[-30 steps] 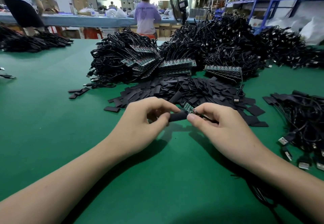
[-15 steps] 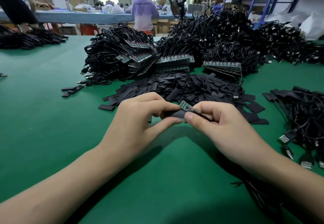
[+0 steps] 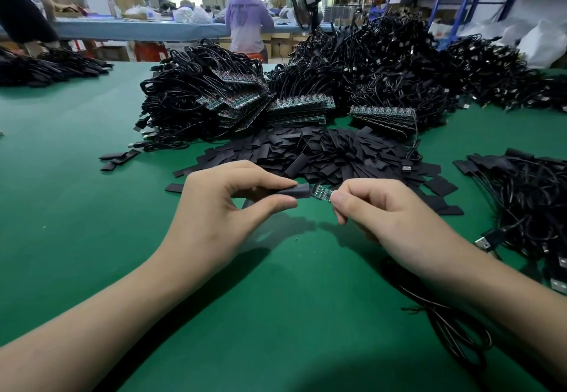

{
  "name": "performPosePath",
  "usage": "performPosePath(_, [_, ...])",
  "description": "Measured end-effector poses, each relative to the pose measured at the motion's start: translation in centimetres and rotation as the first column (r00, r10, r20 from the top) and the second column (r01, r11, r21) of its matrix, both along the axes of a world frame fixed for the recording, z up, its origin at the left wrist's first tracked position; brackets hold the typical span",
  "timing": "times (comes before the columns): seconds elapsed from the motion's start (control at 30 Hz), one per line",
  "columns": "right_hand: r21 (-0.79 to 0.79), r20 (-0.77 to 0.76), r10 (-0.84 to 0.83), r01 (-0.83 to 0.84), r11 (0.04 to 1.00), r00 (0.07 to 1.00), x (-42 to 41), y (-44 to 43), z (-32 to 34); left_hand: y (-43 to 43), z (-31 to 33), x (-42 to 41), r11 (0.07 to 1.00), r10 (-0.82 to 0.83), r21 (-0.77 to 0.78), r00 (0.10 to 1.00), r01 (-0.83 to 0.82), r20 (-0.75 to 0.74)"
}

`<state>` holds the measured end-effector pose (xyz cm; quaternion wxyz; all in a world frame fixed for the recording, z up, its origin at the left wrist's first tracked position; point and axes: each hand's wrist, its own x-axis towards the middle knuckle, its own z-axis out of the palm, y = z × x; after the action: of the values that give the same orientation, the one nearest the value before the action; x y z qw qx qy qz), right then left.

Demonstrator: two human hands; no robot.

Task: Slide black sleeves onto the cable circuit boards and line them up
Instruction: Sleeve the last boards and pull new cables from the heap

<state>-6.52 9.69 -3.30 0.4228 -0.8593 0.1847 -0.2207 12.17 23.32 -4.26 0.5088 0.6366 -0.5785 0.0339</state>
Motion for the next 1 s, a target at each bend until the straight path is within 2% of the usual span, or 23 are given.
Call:
performPosePath(0.13, [-0.023, -0.019, 0.012, -0.013, 1.000, 1.000, -0.02, 0.02, 0.02, -0.03, -0.07, -0.05, 1.000, 0.001, 0.024, 1.000, -0.002, 0.029])
performPosePath(0.27, [-0.119, -0.056, 0.023, -0.030, 0.992, 0.998, -0.05, 0.00, -0.10, 0.09, -0.17, -0.02, 0.998, -0.010, 0.063, 1.000, 0.009, 0.016])
performPosePath(0.37, [-0.169, -0.102, 0.020, -0.037, 0.985, 0.995, -0.16, -0.12, -0.05, 0.29, 0.14, 0.14, 0.995, -0.058, 0.093, 0.992, 0.048, 0.109])
performPosePath(0.4, [-0.148, -0.116, 0.032, -0.049, 0.988, 0.993, -0.21, -0.25, 0.00, 0.36, 0.29, 0.19, 0.993, -0.076, 0.100, 0.984, 0.061, 0.161])
performPosePath(0.47, [-0.005, -0.126, 0.083, -0.084, 0.996, 0.989, -0.18, -0.51, 0.13, 0.44, 0.53, 0.27, 0.993, -0.089, 0.099, 0.963, 0.066, 0.253])
performPosePath(0.53, [0.157, -0.114, 0.120, -0.102, 0.982, 0.986, -0.11, -0.69, 0.23, 0.47, 0.62, 0.32, 0.995, -0.078, 0.077, 0.946, 0.057, 0.315])
performPosePath(0.6, [0.235, -0.105, 0.141, -0.113, 0.965, 0.984, -0.08, -0.67, 0.26, 0.47, 0.62, 0.33, 0.997, -0.075, 0.060, 0.933, 0.057, 0.352])
performPosePath(0.67, [0.188, -0.122, 0.146, -0.122, 0.975, 0.982, -0.15, -0.67, 0.18, 0.51, 0.60, 0.32, 0.997, -0.078, 0.052, 0.931, 0.064, 0.358])
performPosePath(0.83, [-0.055, -0.160, 0.120, -0.130, 0.990, 0.980, -0.18, -0.25, -0.01, 0.54, 0.27, -0.13, 0.990, -0.131, 0.091, 0.954, 0.111, 0.268])
performPosePath(0.9, [-0.086, -0.163, 0.116, -0.131, 0.988, 0.980, -0.08, 0.01, -0.17, 0.43, 0.13, -0.37, 0.986, -0.155, 0.105, 0.947, 0.130, 0.282])
performPosePath(1.0, [-0.049, -0.113, 0.130, -0.136, 0.990, 0.985, 0.05, 0.16, -0.27, 0.27, 0.15, -0.42, 0.989, -0.141, 0.084, 0.950, 0.122, 0.279])
